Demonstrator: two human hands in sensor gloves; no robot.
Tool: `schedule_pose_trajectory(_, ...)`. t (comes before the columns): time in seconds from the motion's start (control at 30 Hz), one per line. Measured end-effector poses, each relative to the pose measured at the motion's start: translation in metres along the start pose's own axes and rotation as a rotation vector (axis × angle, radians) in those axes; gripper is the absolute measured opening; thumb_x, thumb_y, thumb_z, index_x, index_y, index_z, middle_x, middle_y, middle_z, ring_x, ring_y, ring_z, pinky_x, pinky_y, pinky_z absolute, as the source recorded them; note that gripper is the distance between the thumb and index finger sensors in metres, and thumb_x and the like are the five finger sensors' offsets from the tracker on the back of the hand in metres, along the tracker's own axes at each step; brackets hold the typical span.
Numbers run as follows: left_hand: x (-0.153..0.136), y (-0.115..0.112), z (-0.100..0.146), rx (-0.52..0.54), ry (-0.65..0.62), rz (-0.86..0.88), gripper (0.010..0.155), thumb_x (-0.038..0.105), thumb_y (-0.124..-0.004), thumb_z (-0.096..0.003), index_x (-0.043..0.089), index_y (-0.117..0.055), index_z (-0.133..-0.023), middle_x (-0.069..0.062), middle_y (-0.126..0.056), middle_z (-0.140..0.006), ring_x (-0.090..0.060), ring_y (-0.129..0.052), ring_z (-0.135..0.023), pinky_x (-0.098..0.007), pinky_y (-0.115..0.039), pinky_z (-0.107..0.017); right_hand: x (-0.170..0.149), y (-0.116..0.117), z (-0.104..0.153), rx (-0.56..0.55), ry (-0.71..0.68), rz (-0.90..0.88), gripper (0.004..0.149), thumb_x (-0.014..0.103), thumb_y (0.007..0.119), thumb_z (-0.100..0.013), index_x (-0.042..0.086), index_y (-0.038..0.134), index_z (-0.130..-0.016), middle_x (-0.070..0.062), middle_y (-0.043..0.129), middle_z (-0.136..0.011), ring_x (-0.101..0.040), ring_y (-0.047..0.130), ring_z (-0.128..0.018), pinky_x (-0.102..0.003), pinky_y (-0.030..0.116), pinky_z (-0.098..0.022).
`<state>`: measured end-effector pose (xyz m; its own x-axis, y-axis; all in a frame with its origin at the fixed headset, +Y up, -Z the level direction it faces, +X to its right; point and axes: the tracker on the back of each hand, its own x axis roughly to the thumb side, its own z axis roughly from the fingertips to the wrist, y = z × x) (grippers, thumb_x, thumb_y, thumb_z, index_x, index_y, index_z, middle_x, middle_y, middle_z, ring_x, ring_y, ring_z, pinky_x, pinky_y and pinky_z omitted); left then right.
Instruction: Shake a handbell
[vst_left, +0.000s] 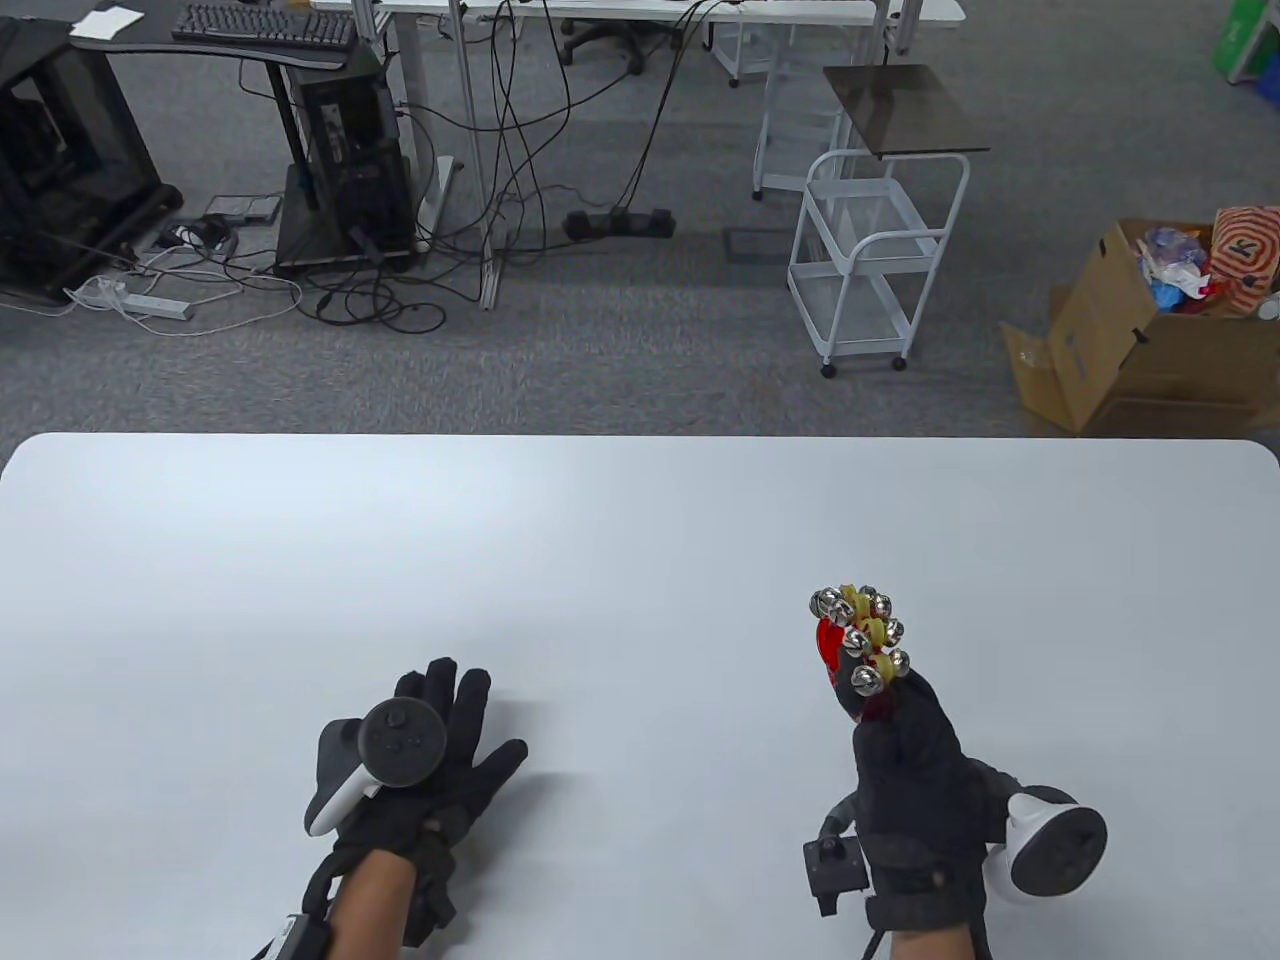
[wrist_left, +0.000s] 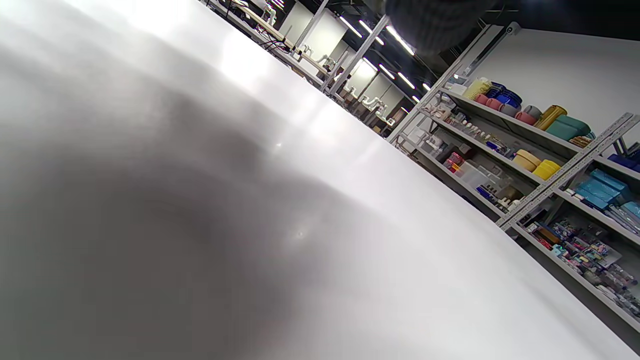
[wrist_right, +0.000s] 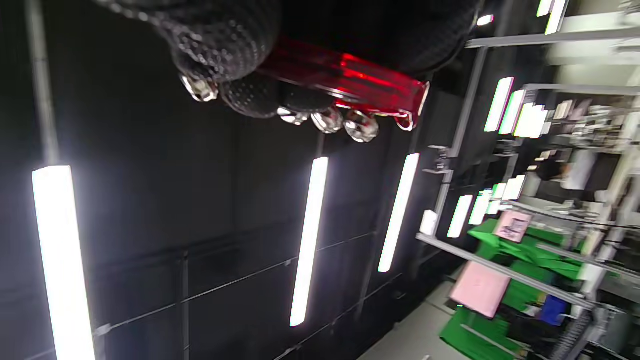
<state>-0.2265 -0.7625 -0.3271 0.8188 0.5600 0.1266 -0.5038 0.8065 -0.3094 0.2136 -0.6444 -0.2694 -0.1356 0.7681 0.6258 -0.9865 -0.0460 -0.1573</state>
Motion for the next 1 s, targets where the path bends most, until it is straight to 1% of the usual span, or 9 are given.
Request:
schedule_pose_trajectory(0.03, 0.000, -0.001, -0.001, -0.002, 0.000, 0.000, 0.087, 0.059, -0.061, -0.0598, 0.019, -0.012, -0.119, -0.017, 0.008, -0.119, -0.050, 0.013, -0.103, -0.071, -0.003, -0.067, -0.020, 0.000, -0.001, 0.000, 0.097, 0.048, 0.046, 0.029, 0.071, -0.048, 0.014, 0.082, -0.090, -0.006, 0.080, -0.096, -0.037, 0.076, -0.094, -0.053, 0.066, -0.068)
schedule_pose_trajectory(0.1, 0.001, -0.003, -0.001, -0.009, 0.001, -0.005, 0.087, 0.059, -0.061, -0.0598, 0.019, -0.012, -0.119, -0.017, 0.008, -0.119, -0.050, 0.013, -0.103, -0.071, -0.003, -0.067, -0.075, 0.002, 0.002, 0.082, 0.336, 0.156, 0.047, 0.028, 0.071, -0.048, 0.011, 0.082, -0.090, -0.008, 0.080, -0.095, -0.039, 0.076, -0.092, -0.054, 0.066, -0.066)
schedule_pose_trajectory(0.17, 0.001, -0.003, -0.001, -0.008, 0.001, -0.009, 0.087, 0.059, -0.061, -0.0598, 0.019, -0.012, -0.119, -0.017, 0.008, -0.119, -0.051, 0.013, -0.103, -0.071, -0.003, -0.067, -0.116, 0.002, 0.015, 0.132, 0.534, 0.184, 0.047, 0.028, 0.072, -0.048, 0.009, 0.083, -0.089, -0.011, 0.081, -0.094, -0.041, 0.077, -0.089, -0.055, 0.066, -0.065)
schedule_pose_trajectory(0.3, -0.003, -0.001, 0.001, 0.006, 0.006, 0.006, 0.087, 0.059, -0.062, -0.0598, 0.019, -0.013, -0.119, -0.017, 0.007, -0.119, -0.051, 0.012, -0.103, -0.072, -0.003, -0.067, -0.125, 0.001, 0.018, 0.068, 0.558, 0.102, 0.046, 0.027, 0.072, -0.048, 0.008, 0.084, -0.089, -0.012, 0.082, -0.093, -0.042, 0.077, -0.089, -0.055, 0.066, -0.065)
schedule_pose_trajectory(0.83, -0.009, 0.004, 0.004, 0.033, 0.024, 0.042, 0.087, 0.059, -0.062, -0.0599, 0.018, -0.013, -0.119, -0.017, 0.007, -0.119, -0.051, 0.012, -0.102, -0.072, -0.003, -0.067, -0.124, 0.015, 0.018, 0.138, 0.595, 0.159, 0.046, 0.027, 0.073, -0.049, 0.006, 0.083, -0.089, -0.015, 0.082, -0.092, -0.044, 0.078, -0.087, -0.057, 0.066, -0.063)
schedule_pose_trajectory(0.9, -0.010, 0.005, 0.005, 0.037, 0.023, 0.043, 0.087, 0.059, -0.062, -0.0598, 0.018, -0.013, -0.119, -0.017, 0.007, -0.119, -0.051, 0.012, -0.102, -0.072, -0.003, -0.067, -0.102, 0.019, 0.013, 0.114, 0.495, 0.151, 0.046, 0.027, 0.074, -0.049, 0.004, 0.085, -0.088, -0.016, 0.083, -0.090, -0.045, 0.079, -0.086, -0.058, 0.066, -0.062)
schedule_pose_trajectory(0.93, -0.009, 0.005, 0.006, 0.041, 0.020, 0.052, 0.087, 0.059, -0.062, -0.0598, 0.018, -0.013, -0.119, -0.017, 0.007, -0.119, -0.051, 0.012, -0.103, -0.072, -0.003, -0.067, -0.072, 0.021, 0.005, 0.095, 0.280, 0.116, 0.046, 0.028, 0.074, -0.049, 0.006, 0.085, -0.088, -0.014, 0.083, -0.091, -0.043, 0.079, -0.087, -0.057, 0.067, -0.063)
schedule_pose_trajectory(0.97, -0.009, 0.006, 0.006, 0.042, 0.019, 0.056, 0.087, 0.059, -0.062, -0.0598, 0.018, -0.013, -0.119, -0.017, 0.007, -0.119, -0.051, 0.012, -0.103, -0.072, -0.003, -0.067, -0.055, 0.022, 0.002, 0.085, 0.177, 0.091, 0.046, 0.028, 0.073, -0.049, 0.008, 0.084, -0.089, -0.012, 0.082, -0.092, -0.042, 0.079, -0.088, -0.056, 0.067, -0.065)
schedule_pose_trajectory(1.0, -0.008, 0.007, 0.006, 0.046, 0.015, 0.053, 0.087, 0.059, -0.062, -0.0598, 0.018, -0.013, -0.119, -0.017, 0.007, -0.119, -0.051, 0.012, -0.103, -0.072, -0.003, -0.067, -0.018, 0.022, -0.001, 0.057, 0.026, 0.017, 0.046, 0.029, 0.073, -0.049, 0.011, 0.083, -0.090, -0.009, 0.081, -0.095, -0.039, 0.078, -0.092, -0.055, 0.067, -0.067)
